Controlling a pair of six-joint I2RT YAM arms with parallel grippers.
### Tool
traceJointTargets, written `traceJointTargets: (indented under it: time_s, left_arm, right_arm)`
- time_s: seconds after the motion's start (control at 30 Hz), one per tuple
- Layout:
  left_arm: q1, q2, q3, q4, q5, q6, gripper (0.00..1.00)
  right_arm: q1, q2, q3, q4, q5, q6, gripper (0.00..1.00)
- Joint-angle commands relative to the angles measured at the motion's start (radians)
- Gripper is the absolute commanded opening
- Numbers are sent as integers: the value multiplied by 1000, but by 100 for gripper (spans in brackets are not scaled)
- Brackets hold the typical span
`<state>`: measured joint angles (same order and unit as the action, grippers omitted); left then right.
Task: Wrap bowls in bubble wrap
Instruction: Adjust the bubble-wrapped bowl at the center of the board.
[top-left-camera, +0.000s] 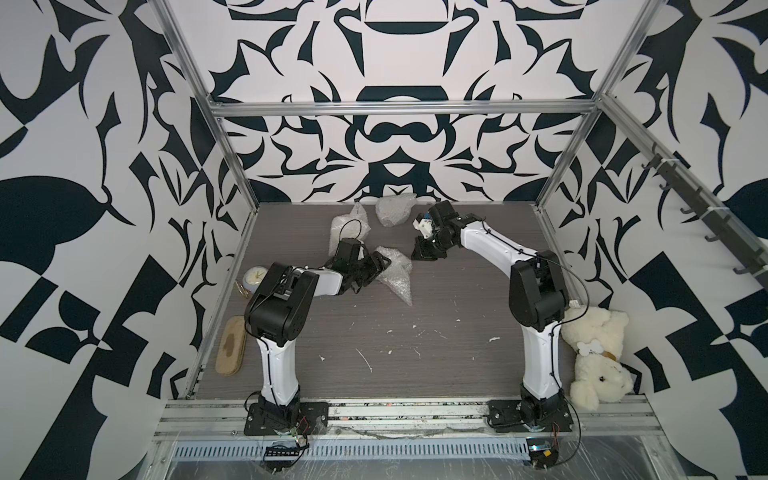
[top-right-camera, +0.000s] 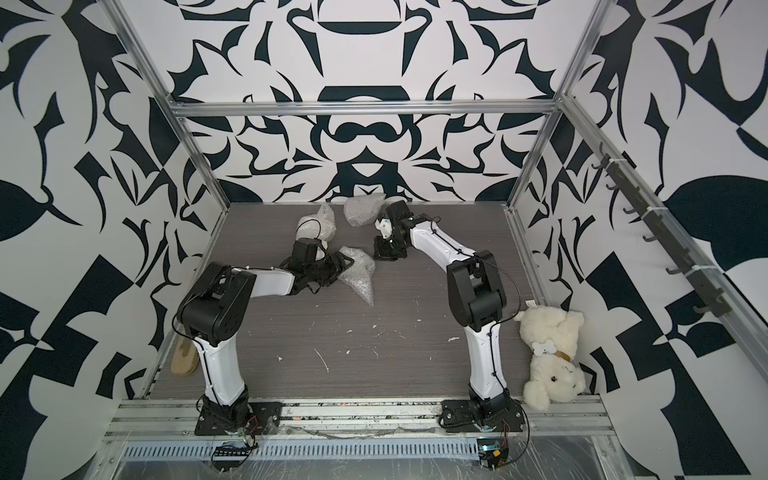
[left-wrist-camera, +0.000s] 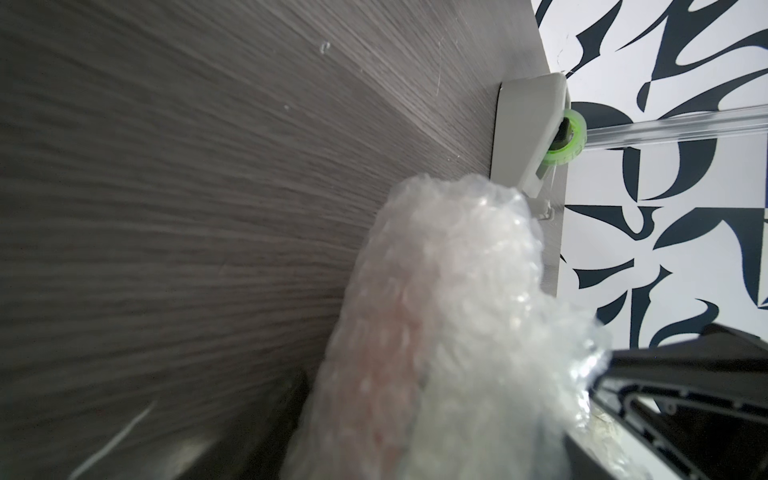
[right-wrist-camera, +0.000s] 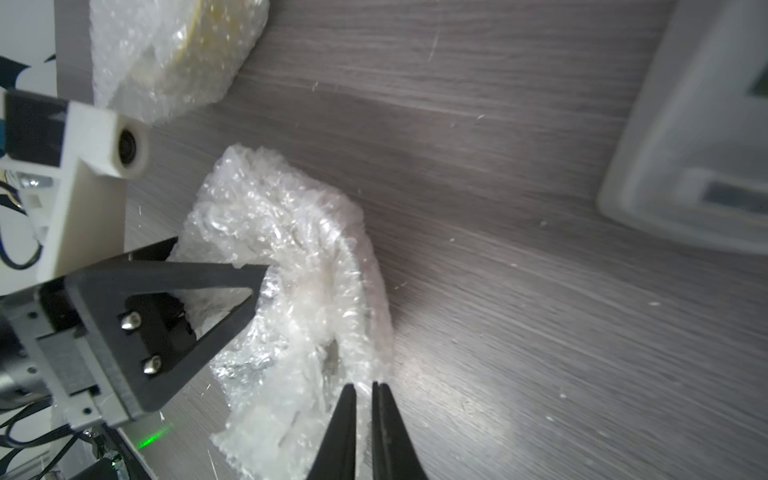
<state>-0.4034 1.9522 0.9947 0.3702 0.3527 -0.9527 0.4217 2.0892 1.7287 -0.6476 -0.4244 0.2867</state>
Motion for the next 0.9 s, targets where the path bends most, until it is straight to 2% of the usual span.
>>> traceJointTargets:
  time_s: [0.0, 0.33, 0.5, 0.63, 0.87]
  left_arm:
    - [1, 33, 8, -76, -1, 19, 72]
    - [1, 55, 43, -119, 3, 50, 72]
    - [2, 108, 116, -186, 17, 103, 72]
    - [13, 131, 160, -243, 24, 147, 73]
    - [41, 125, 213, -293, 68, 180, 77]
  right_arm:
    - [11, -40, 23, -23, -4, -17, 14]
    - [104, -24, 214, -99, -23, -44, 16]
    - [83, 39, 196, -70, 37, -43, 16]
    - [63, 101, 202, -68, -15, -48, 16]
    - [61, 184, 192, -116, -19, -70, 15]
